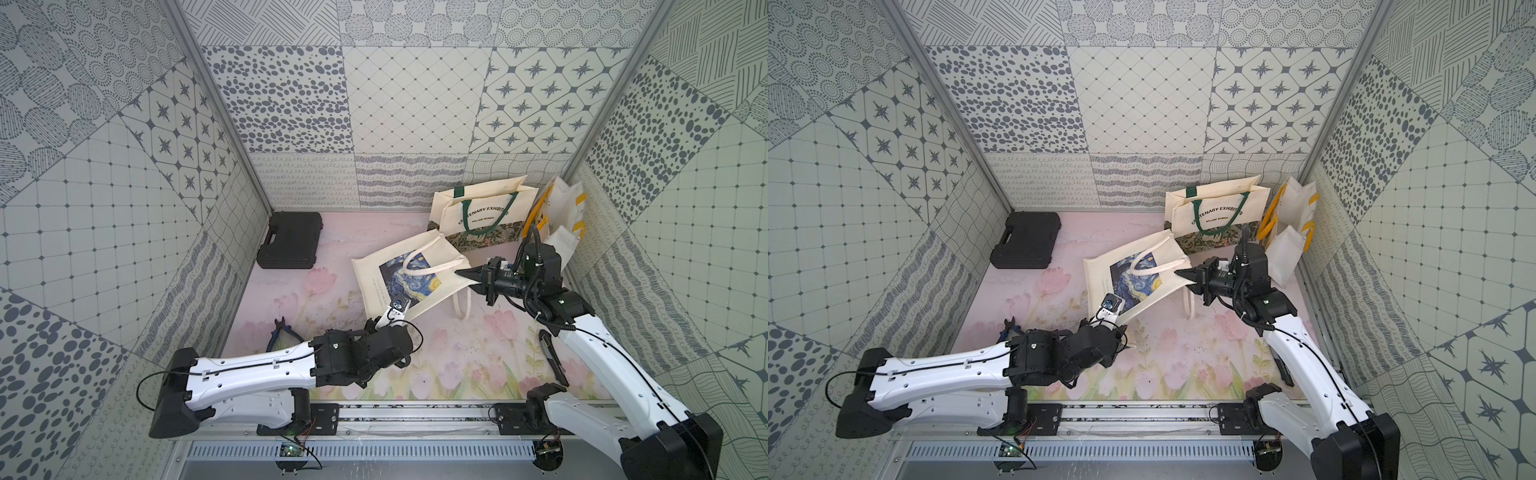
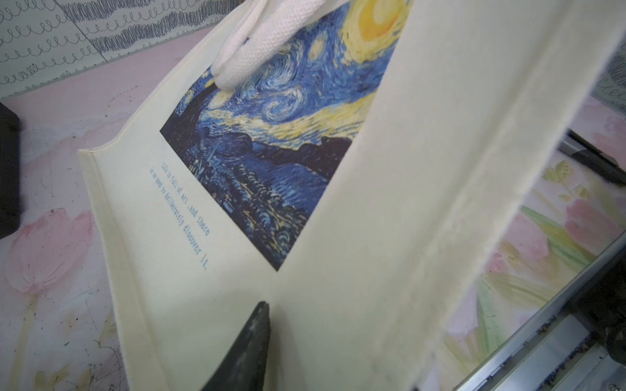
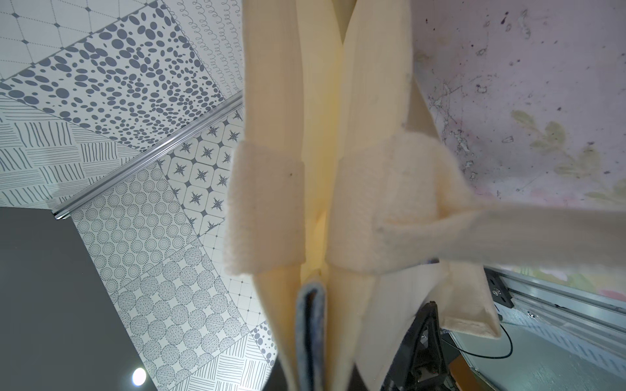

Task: Put away the canvas bag
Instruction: Press the canvas bag.

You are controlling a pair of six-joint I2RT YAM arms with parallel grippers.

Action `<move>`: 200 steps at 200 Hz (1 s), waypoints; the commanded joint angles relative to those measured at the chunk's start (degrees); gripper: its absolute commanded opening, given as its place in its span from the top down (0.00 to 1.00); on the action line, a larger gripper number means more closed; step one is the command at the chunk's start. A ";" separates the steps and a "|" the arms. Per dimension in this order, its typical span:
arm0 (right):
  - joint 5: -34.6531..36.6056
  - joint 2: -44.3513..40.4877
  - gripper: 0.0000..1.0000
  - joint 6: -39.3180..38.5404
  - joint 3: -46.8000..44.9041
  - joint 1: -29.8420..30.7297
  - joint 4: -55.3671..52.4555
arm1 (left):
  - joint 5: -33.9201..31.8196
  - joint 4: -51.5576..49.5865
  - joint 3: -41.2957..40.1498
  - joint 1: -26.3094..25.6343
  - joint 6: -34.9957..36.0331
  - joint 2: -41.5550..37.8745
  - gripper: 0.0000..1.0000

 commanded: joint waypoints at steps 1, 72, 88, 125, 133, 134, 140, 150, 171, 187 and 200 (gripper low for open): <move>2.95 -0.60 1.00 2.70 4.53 -2.58 12.52 | 1.34 -25.25 0.13 -0.28 -5.27 -0.86 0.57; 3.22 0.28 1.00 2.54 4.98 -2.63 13.40 | 4.29 -27.15 0.08 -3.78 -7.97 -0.53 0.48; 3.21 0.28 1.00 2.53 4.87 -2.58 13.40 | 3.13 -28.83 1.08 -4.20 -9.85 2.51 0.58; 3.23 0.25 1.00 2.27 4.52 -2.59 13.27 | -0.57 -33.38 2.16 -7.21 -17.34 6.37 0.72; 3.19 0.21 1.00 2.18 4.48 -2.59 13.41 | -0.55 -33.72 2.10 -7.46 -18.17 6.36 0.75; 3.22 0.21 1.00 2.18 4.52 -2.58 13.40 | -0.53 -33.78 2.08 -7.44 -18.24 6.32 0.76; 3.27 0.27 1.00 2.15 4.55 -2.58 13.48 | -0.50 -34.01 2.01 -7.72 -18.80 6.28 0.79; 3.35 0.28 1.00 2.20 4.63 -2.60 13.49 | -0.60 -34.83 2.20 -8.16 -20.01 5.96 0.81; 3.39 0.33 1.00 2.18 4.91 -2.59 13.41 | -1.80 -36.47 2.90 -10.17 -21.59 5.17 0.57; 3.44 0.34 1.00 2.09 4.80 -2.58 13.23 | -2.48 -37.00 3.45 -11.61 -21.83 4.56 0.48; 3.62 0.12 1.00 2.11 4.34 -2.58 13.14 | -2.14 -36.84 3.38 -11.95 -22.05 4.24 0.47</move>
